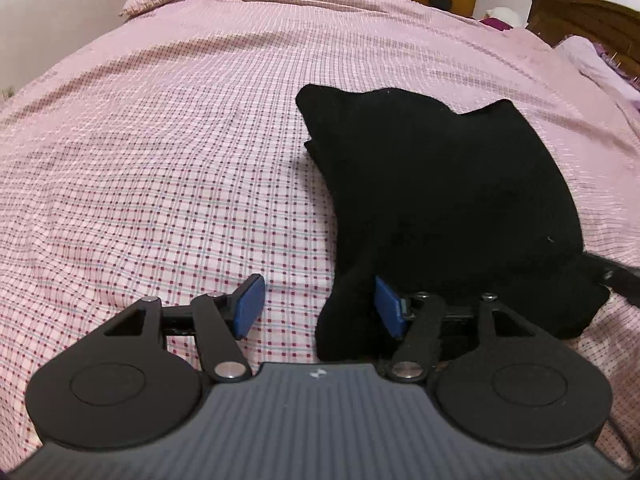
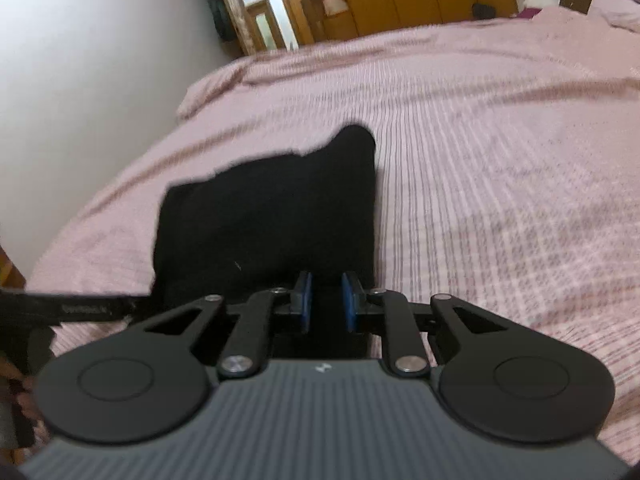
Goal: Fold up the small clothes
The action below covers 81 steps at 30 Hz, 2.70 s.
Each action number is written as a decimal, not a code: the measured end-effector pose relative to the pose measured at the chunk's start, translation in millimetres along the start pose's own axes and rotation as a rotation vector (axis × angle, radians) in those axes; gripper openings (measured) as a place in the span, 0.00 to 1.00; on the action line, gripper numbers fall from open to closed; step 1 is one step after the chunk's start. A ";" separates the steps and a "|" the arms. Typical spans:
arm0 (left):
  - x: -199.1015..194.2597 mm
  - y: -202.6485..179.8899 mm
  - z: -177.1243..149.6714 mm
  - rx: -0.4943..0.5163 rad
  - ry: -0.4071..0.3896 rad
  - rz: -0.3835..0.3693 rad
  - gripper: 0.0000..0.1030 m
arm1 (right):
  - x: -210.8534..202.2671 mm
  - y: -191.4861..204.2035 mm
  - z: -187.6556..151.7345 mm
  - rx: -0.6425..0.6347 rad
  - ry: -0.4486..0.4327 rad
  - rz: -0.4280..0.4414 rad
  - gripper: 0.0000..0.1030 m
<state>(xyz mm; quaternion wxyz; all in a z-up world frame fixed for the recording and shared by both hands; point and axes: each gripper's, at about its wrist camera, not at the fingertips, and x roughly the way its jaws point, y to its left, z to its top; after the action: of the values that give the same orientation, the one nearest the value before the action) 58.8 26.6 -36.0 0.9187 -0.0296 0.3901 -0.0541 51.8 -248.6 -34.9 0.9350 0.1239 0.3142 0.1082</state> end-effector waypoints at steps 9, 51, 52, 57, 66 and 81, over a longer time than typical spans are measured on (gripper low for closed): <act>-27.7 -8.0 -1.9 -0.044 0.006 -0.035 0.67 | -35.8 19.1 3.9 -0.021 -0.041 -0.044 0.41; -37.5 -45.0 -42.1 0.071 0.127 0.072 0.96 | -44.1 30.3 -37.0 0.025 0.162 -0.123 0.66; -37.2 -45.3 -42.2 0.073 0.130 0.072 0.96 | -44.1 30.2 -36.9 0.025 0.162 -0.123 0.66; -38.1 -46.8 -43.2 0.074 0.133 0.067 0.96 | -44.8 29.5 -35.9 0.022 0.159 -0.126 0.66; -37.4 -46.8 -42.9 0.072 0.134 0.073 0.96 | -45.3 30.8 -35.7 0.020 0.156 -0.128 0.66; -38.3 -48.2 -43.0 0.078 0.129 0.077 0.96 | -45.5 32.4 -34.6 0.012 0.149 -0.130 0.66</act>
<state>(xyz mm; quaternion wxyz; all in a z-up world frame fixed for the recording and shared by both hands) -2.2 -17.0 -33.8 0.8936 0.0246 0.4469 -0.0356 -9.0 -225.0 -26.4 0.9133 0.1003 0.3909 0.0541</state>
